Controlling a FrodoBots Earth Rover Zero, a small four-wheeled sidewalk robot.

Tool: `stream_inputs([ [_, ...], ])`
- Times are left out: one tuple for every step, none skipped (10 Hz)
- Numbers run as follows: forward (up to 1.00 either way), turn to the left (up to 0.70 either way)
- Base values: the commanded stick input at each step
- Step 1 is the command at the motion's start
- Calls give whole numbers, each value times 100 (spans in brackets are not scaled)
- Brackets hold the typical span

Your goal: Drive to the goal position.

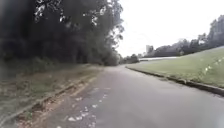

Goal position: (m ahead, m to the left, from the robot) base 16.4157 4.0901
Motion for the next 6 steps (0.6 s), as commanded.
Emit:
stream_inputs([
  [100,0],
  [100,0],
  [100,0],
  [100,0],
  [100,0],
  [100,0],
])
